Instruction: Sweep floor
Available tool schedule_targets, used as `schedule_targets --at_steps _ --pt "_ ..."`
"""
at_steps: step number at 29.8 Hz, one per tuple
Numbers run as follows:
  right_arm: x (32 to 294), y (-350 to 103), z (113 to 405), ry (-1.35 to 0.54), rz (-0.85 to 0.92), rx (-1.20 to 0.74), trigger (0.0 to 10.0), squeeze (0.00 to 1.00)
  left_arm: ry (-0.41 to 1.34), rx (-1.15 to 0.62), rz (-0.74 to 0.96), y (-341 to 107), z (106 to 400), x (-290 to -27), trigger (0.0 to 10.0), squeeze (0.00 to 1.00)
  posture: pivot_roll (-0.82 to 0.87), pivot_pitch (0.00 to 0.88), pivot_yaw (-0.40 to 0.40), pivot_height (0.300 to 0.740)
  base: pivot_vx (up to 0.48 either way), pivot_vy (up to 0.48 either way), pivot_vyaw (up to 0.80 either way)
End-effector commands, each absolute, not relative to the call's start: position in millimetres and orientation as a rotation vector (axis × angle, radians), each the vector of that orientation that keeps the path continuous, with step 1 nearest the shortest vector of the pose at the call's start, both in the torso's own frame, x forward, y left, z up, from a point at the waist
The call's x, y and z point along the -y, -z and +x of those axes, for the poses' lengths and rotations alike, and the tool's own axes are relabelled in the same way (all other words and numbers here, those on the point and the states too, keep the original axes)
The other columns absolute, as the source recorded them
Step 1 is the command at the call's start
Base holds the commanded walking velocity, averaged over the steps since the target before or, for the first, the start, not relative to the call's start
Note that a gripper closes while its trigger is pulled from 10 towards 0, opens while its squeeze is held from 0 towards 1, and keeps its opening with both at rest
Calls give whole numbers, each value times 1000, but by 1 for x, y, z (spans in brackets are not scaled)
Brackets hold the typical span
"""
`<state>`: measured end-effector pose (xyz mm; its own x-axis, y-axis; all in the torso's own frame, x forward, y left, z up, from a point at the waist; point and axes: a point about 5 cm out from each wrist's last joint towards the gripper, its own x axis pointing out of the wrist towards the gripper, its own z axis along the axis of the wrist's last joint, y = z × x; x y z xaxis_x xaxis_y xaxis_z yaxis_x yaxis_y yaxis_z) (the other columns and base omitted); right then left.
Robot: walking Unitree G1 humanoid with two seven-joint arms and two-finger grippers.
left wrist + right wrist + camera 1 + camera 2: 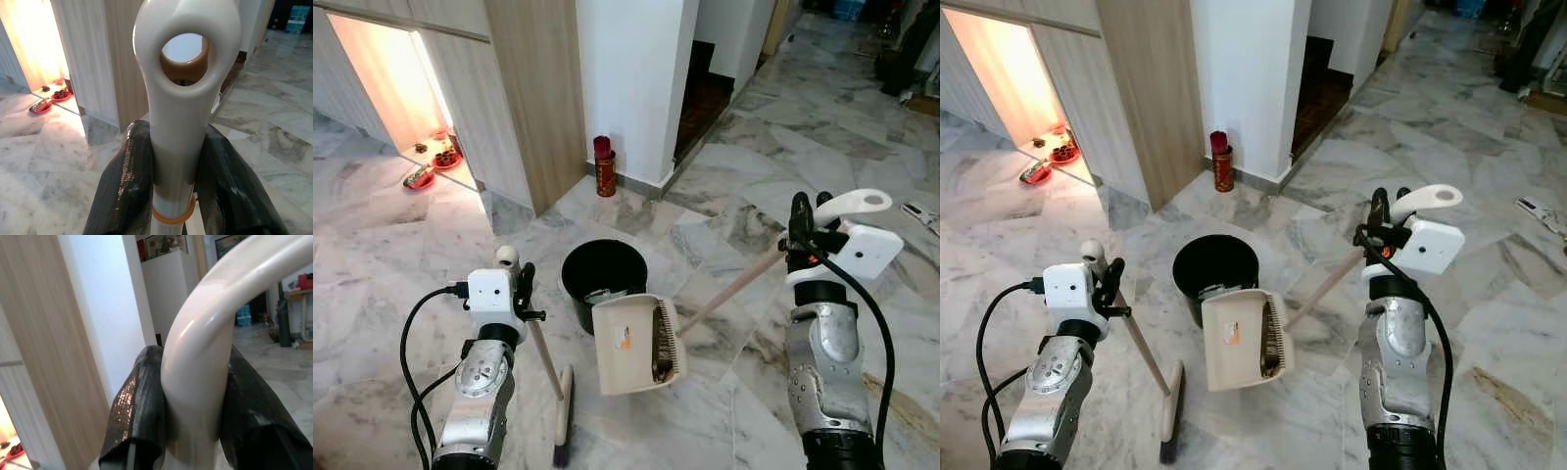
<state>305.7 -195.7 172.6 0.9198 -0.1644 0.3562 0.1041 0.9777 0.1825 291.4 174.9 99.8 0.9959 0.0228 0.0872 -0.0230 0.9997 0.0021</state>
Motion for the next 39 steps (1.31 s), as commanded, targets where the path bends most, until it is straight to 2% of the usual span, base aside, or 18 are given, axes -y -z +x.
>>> schedule_targets --at_steps 1,12,20,39 --pt "193 -207 307 120 179 510 10000 0 -16 129 13 -107 295 -174 10000 0 60 0 -11 740 0 0 0" --pt "185 -243 317 79 190 598 10000 0 -31 144 1 -109 295 -175 10000 0 61 0 -13 740 0 0 0" --pt "181 -249 323 56 179 606 10000 0 -25 147 26 -108 294 -174 10000 0 66 0 -18 740 0 0 0" --pt "177 -242 324 39 210 569 10000 0 -25 142 25 -107 292 -172 10000 0 67 0 -22 740 315 0 0"
